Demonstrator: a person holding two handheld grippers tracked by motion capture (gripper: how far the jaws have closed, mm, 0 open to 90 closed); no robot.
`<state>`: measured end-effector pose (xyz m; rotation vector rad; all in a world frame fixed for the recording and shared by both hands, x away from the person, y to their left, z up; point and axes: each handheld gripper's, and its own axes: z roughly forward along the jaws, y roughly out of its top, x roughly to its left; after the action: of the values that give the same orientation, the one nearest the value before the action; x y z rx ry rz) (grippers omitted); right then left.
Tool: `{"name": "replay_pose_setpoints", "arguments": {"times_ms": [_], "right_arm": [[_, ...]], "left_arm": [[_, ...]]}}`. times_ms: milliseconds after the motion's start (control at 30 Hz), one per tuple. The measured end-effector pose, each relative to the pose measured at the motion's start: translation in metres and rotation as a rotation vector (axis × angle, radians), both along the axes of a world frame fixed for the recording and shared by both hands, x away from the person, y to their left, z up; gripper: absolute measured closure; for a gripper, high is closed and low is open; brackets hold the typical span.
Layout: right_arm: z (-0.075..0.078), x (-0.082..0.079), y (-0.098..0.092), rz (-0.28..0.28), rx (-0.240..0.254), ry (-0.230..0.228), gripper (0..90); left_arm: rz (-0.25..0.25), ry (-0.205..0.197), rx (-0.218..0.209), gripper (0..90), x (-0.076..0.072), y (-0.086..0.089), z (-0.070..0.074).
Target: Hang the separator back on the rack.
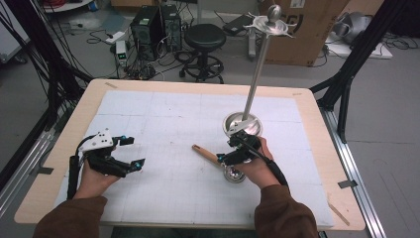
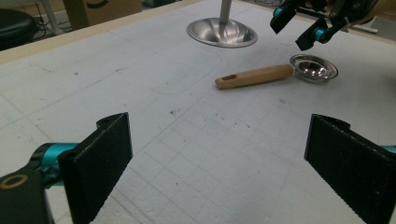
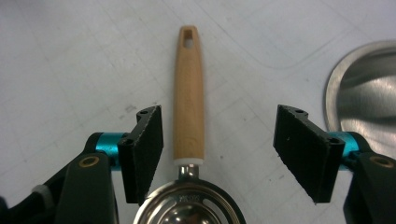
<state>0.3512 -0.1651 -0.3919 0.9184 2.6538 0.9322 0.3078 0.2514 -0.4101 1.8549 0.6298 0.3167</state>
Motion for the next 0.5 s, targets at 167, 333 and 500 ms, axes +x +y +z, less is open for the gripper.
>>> {"name": "replay_pose_setpoints", "arguments": {"times_ms": [167, 333, 500], "right_arm": [[-0.007, 0.003, 0.004, 0.006, -0.044, 0.042, 34.6], [-0.013, 0.003, 0.011, 0.035, -0.081, 0.076, 37.1], [-0.016, 0.005, 0.019, 0.062, -0.14, 0.106, 42.1]], "left_arm": [[-0.003, 0.0, -0.001, 8.2, 0.001, -0.001, 0.0], [-0.006, 0.0, 0.005, 8.2, 0.001, -0.002, 0.0], [-0.009, -0.002, 0.005, 8.2, 0.001, -0.002, 0.001]]}}
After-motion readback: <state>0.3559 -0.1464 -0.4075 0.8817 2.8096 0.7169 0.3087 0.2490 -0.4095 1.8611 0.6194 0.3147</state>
